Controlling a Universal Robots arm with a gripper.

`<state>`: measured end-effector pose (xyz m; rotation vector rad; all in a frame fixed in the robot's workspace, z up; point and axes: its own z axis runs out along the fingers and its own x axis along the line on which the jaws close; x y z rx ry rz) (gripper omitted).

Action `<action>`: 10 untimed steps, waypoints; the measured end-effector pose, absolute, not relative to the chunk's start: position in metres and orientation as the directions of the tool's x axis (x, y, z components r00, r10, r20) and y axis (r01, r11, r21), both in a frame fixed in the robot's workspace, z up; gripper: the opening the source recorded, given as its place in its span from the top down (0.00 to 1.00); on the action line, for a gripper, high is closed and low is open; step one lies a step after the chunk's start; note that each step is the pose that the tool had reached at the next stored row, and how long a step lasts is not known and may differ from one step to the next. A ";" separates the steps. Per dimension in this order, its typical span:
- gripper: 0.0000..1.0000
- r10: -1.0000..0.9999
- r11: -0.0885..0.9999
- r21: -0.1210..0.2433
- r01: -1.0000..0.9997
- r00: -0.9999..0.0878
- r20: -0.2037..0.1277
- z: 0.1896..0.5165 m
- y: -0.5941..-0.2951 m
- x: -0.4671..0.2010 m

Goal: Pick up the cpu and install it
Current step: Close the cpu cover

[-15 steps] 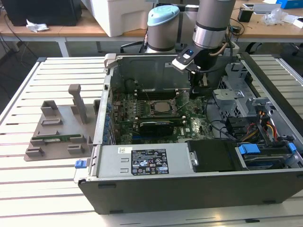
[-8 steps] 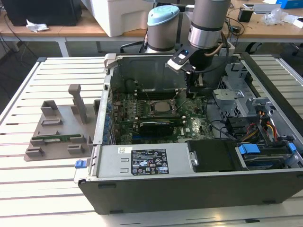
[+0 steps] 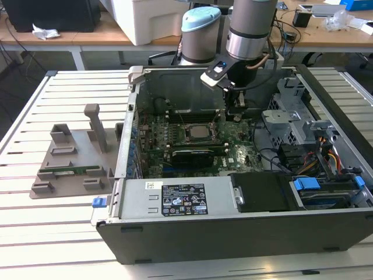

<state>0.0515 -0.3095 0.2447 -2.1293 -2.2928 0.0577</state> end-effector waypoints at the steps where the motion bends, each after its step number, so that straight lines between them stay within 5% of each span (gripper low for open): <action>1: 0.89 0.997 0.074 -0.035 0.997 -0.074 -0.016 0.245 -0.310 0.051; 10: 0.89 0.997 0.074 -0.035 0.997 -0.074 -0.016 0.245 -0.310 0.044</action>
